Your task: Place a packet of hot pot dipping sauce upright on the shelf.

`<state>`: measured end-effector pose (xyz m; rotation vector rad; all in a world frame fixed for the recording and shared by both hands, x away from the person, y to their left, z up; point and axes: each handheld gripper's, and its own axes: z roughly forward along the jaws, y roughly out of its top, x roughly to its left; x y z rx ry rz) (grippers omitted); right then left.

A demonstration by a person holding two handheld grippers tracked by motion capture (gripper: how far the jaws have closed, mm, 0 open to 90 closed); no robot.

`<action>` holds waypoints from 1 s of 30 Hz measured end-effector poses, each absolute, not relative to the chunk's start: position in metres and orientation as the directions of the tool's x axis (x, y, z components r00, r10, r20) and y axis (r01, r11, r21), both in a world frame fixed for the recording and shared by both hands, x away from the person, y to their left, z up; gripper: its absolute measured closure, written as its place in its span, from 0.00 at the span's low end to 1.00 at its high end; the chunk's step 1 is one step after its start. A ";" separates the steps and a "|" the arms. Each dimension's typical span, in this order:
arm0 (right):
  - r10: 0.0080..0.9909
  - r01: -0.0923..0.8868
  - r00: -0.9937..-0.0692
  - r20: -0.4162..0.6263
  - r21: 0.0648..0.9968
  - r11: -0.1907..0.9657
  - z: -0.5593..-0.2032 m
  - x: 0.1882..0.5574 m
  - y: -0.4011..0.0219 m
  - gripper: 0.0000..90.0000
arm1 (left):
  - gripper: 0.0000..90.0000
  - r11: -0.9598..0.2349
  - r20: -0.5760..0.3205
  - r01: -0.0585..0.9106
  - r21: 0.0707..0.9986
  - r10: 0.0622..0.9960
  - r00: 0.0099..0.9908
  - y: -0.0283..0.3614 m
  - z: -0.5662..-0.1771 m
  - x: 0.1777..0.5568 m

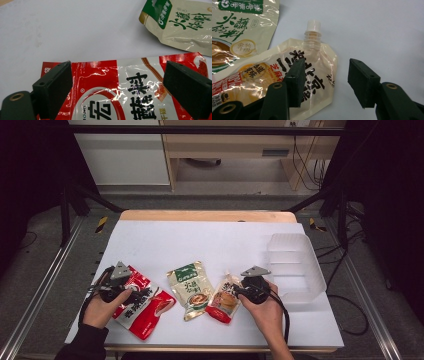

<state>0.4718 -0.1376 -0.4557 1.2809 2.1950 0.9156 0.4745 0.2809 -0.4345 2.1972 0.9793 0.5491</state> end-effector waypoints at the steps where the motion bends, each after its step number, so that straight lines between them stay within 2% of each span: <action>1: 0.876 0.589 -0.480 -0.049 0.723 0.362 -0.457 0.473 -0.137 0.54 | 0.10 -0.502 0.105 0.489 0.714 0.767 0.633 0.280 -0.435 0.475; 10: 0.880 0.631 -0.473 -0.047 0.679 0.375 -0.466 0.479 -0.134 0.54 | 0.10 -0.513 0.111 0.486 0.707 0.760 0.641 0.277 -0.434 0.474; 16: 0.885 0.671 -0.466 0.005 0.654 0.349 -0.472 0.480 -0.134 0.55 | 0.10 -0.524 0.117 0.477 0.706 0.750 0.651 0.273 -0.433 0.473; 19: 0.882 0.682 -0.469 0.038 0.651 0.334 -0.472 0.479 -0.135 0.61 | 0.10 -0.526 0.116 0.477 0.704 0.748 0.653 0.273 -0.433 0.473; 21: 0.881 0.678 -0.471 0.030 0.652 0.340 -0.472 0.478 -0.134 0.65 | 0.10 -0.524 0.116 0.477 0.706 0.750 0.651 0.273 -0.433 0.473; 27: 0.868 0.660 -0.497 0.000 0.649 0.378 -0.471 0.476 -0.135 0.86 | 0.10 -0.527 0.121 0.476 0.704 0.749 0.652 0.273 -0.432 0.473; 30: 0.861 0.649 -0.508 -0.018 0.649 0.397 -0.470 0.475 -0.133 0.93 | 0.10 -0.530 0.121 0.476 0.702 0.747 0.654 0.273 -0.431 0.473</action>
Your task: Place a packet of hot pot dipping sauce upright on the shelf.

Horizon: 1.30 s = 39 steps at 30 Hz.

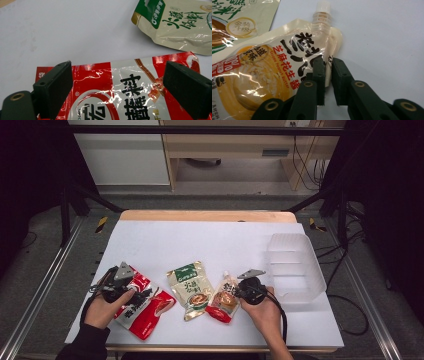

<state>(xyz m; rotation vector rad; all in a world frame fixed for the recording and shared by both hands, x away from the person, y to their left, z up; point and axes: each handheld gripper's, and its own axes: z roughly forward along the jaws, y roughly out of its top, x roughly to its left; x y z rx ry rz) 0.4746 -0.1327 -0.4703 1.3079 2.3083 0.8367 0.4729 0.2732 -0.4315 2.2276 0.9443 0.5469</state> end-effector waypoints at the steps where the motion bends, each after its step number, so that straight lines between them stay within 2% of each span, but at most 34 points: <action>1: 0.858 0.644 -0.513 -0.023 0.651 0.403 -0.470 0.474 -0.132 0.95 | 0.11 -0.531 0.120 0.476 0.701 0.746 0.656 0.273 -0.431 0.473; 7: 0.840 0.592 -0.538 -0.068 0.679 0.434 -0.452 0.466 -0.130 0.98 | 0.11 -0.548 0.129 0.471 0.691 0.735 0.665 0.273 -0.427 0.471; 12: 0.797 0.513 -0.595 -0.108 0.711 0.480 -0.421 0.459 -0.130 0.99 | 0.10 -0.562 0.125 0.463 0.686 0.717 0.686 0.269 -0.420 0.470; 18: 0.735 0.452 -0.674 -0.068 0.749 0.484 -0.387 0.454 -0.130 0.99 | 0.10 -0.567 0.102 0.453 0.688 0.693 0.713 0.264 -0.412 0.473; 24: 0.679 0.388 -0.729 -0.088 0.765 0.515 -0.360 0.459 -0.124 0.99 | 0.10 -0.580 0.098 0.433 0.690 0.667 0.739 0.254 -0.403 0.477; 29: 0.660 0.355 -0.739 -0.132 0.757 0.549 -0.349 0.468 -0.119 0.99 | 0.10 -0.610 0.121 0.403 0.682 0.638 0.760 0.245 -0.391 0.478; 39: 0.641 0.321 -0.760 -0.108 0.796 0.514 -0.328 0.481 -0.114 0.99 | 0.11 -0.658 0.162 0.347 0.669 0.584 0.795 0.227 -0.367 0.483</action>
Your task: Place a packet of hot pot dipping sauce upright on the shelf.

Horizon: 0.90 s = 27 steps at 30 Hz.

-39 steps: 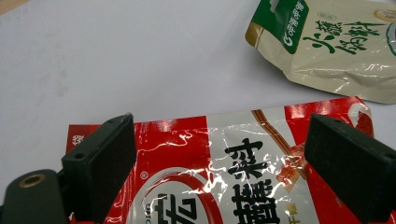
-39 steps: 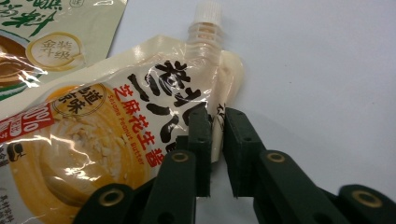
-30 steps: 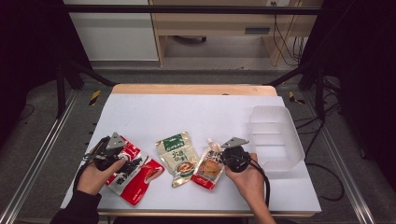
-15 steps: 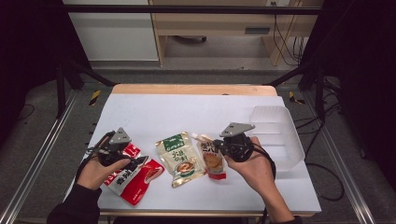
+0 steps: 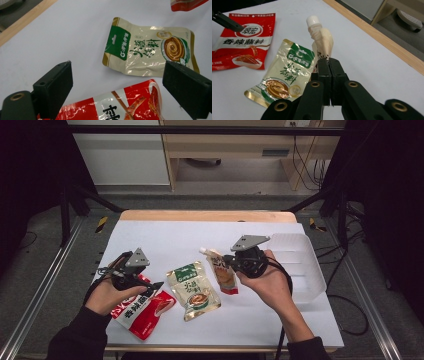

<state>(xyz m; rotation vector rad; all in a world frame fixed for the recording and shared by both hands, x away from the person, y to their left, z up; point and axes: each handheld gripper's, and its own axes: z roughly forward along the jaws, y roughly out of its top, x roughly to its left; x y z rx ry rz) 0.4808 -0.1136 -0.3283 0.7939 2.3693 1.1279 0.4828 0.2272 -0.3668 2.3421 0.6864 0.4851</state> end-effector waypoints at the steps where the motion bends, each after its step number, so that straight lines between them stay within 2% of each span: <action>1: 0.637 0.317 -0.763 -0.106 0.798 0.512 -0.327 0.481 -0.112 0.99 | 0.11 -0.658 0.160 0.345 0.670 0.581 0.798 0.225 -0.365 0.484; 27: 0.557 0.243 -0.823 -0.113 0.816 0.525 -0.320 0.482 -0.070 0.99 | 0.22 -0.708 0.201 0.264 0.655 0.500 0.842 0.205 -0.333 0.491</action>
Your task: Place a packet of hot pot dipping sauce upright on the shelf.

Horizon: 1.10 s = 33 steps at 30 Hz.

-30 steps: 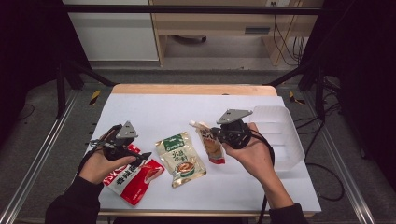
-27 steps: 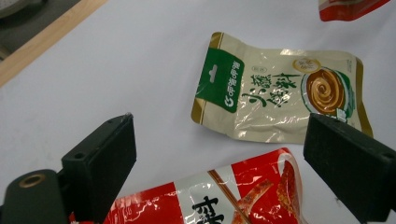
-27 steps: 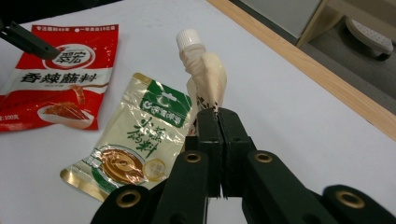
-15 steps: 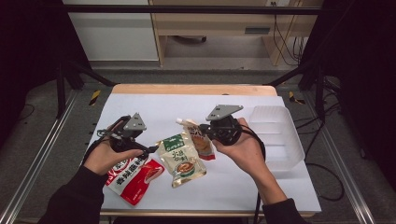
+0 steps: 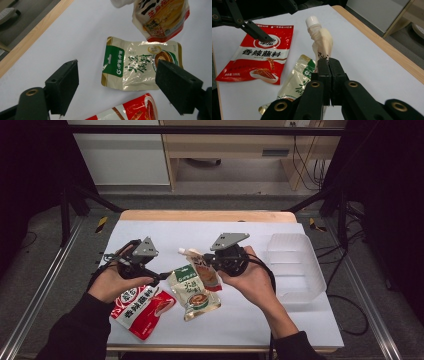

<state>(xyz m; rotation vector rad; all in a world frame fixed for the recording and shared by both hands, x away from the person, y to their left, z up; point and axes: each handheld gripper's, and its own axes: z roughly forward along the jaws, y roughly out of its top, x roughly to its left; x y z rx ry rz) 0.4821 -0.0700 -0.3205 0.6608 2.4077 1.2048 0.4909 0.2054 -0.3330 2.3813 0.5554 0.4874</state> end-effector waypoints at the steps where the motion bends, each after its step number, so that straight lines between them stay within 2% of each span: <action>1: 0.554 0.241 -0.825 -0.114 0.815 0.526 -0.321 0.482 -0.069 0.99 | 0.22 -0.710 0.202 0.263 0.653 0.498 0.843 0.205 -0.333 0.491; 19: 0.501 0.214 -0.859 -0.104 0.817 0.536 -0.329 0.475 -0.048 0.99 | 0.31 -0.720 0.223 0.203 0.663 0.449 0.865 0.195 -0.330 0.489; 31: 0.471 0.205 -0.878 -0.083 0.825 0.527 -0.333 0.470 -0.040 0.99 | 0.43 -0.707 0.201 0.182 0.684 0.422 0.884 0.188 -0.329 0.492; 33: 0.462 0.202 -0.883 -0.079 0.825 0.528 -0.333 0.470 -0.039 0.99 | 0.48 -0.699 0.196 0.179 0.693 0.421 0.886 0.187 -0.329 0.493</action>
